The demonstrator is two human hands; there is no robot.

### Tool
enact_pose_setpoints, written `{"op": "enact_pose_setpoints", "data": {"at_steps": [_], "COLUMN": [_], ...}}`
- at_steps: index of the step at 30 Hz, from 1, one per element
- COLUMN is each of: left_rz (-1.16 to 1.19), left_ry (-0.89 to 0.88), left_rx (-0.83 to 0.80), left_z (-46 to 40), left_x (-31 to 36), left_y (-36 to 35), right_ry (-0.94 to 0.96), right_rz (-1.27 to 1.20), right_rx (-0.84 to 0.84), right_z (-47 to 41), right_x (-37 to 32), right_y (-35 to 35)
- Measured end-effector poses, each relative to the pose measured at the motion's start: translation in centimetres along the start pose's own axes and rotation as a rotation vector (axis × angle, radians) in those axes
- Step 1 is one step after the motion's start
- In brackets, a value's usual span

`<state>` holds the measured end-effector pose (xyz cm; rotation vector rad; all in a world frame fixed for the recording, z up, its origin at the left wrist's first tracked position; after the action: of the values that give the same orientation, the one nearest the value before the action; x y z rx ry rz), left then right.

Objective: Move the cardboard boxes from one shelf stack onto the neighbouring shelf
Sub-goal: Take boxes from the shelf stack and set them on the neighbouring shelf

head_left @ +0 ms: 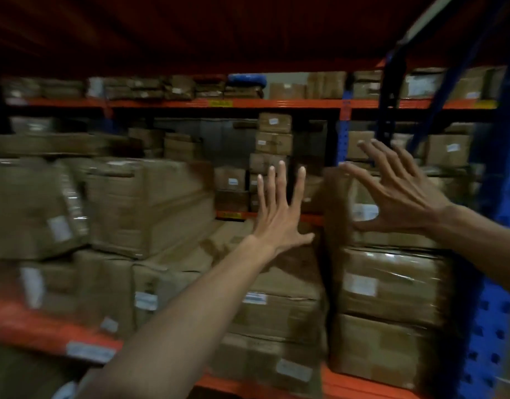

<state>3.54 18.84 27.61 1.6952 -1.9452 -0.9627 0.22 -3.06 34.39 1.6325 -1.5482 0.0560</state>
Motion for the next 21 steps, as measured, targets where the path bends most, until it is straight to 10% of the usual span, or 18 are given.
{"op": "enact_pose_setpoints", "data": {"at_steps": [11, 21], "left_rz": [0.463, 0.627], "left_ry": [0.900, 0.893], "left_rx": [-0.003, -0.245], "left_z": [12.4, 14.8], "left_x": [-27.2, -34.4], "left_y": [2.9, -2.5], "right_ry": [0.357, 0.531], "right_rz": [0.059, 0.485], "right_rx": [0.056, -0.145], "right_z": [-20.5, -32.3], "right_x": [-25.2, -39.4], "right_y": [3.7, 3.9]}}
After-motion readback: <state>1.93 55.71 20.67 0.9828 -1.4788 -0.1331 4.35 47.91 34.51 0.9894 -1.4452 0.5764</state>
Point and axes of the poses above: each hand's wrist, its own z-axis away from the middle knuckle, its own y-axis out of the back of the hand, x = y × z, the point moved 2 cm from there along -z, towards the middle knuckle, and after that the axes turned 5 degrees about -x, right-handed, at the moved point
